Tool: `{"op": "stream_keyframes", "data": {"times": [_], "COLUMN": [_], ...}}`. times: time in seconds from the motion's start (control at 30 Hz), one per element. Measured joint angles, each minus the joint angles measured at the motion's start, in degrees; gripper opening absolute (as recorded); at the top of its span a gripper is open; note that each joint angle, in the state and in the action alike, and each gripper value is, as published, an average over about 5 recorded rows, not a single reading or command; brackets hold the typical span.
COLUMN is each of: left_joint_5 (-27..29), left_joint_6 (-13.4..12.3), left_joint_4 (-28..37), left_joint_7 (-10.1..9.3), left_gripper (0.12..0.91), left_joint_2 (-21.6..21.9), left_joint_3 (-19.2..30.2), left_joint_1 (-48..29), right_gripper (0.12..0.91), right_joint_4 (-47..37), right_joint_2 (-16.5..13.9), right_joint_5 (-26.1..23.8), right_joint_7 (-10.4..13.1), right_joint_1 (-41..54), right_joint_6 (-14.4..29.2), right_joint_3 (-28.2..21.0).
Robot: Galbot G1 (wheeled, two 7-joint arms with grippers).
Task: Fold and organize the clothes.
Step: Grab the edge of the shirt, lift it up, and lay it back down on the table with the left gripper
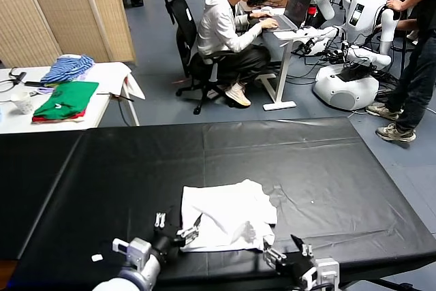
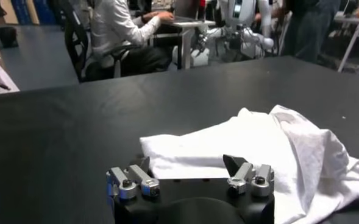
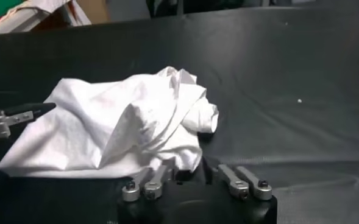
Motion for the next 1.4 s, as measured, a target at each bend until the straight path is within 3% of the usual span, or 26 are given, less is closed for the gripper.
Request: {"op": "stream_keyframes", "data": {"times": [0.43, 0.87, 1.0, 1.27, 1.33, 1.4], "left_joint_5": [-7.5, -8.3, -8.3, -8.6, -8.8, -9.1], "left_joint_6": [0.7, 0.4, 0.4, 0.8, 0.8, 0.8], "left_joint_4": [3.1, 4.5, 4.7, 3.9, 3.5, 2.9], "left_joint_7": [-0.13, 0.37, 0.77, 1.70, 1.95, 2.07], "left_gripper": [0.907, 0.890, 0.741, 0.251, 0.200, 0.200], "left_joint_2": [-1.5, -1.8, -1.8, -1.7, -1.6, -1.4], "left_joint_3": [0.0, 1.2, 1.4, 1.5, 1.3, 0.9], "left_joint_1": [-1.0, -2.0, -2.2, -2.0, -2.0, -1.9], "right_gripper": [0.907, 0.907, 0.907, 0.907, 0.907, 0.907], "right_joint_4": [0.0, -0.8, -1.0, -1.1, -1.2, -1.3], "right_joint_2": [0.7, 1.9, 2.2, 2.6, 2.6, 2.6], "right_joint_5": [0.1, -0.5, -1.0, -1.2, -1.3, -1.3], "right_joint_7": [0.2, 0.3, 0.3, 0.3, 0.3, 0.3], "right_joint_1": [0.3, 0.5, 0.5, 0.4, 0.4, 0.5], "right_joint_6": [0.6, 1.7, 1.9, 2.0, 2.0, 2.1], "right_joint_3": [1.0, 0.2, 0.1, -0.1, -0.1, -0.1]}}
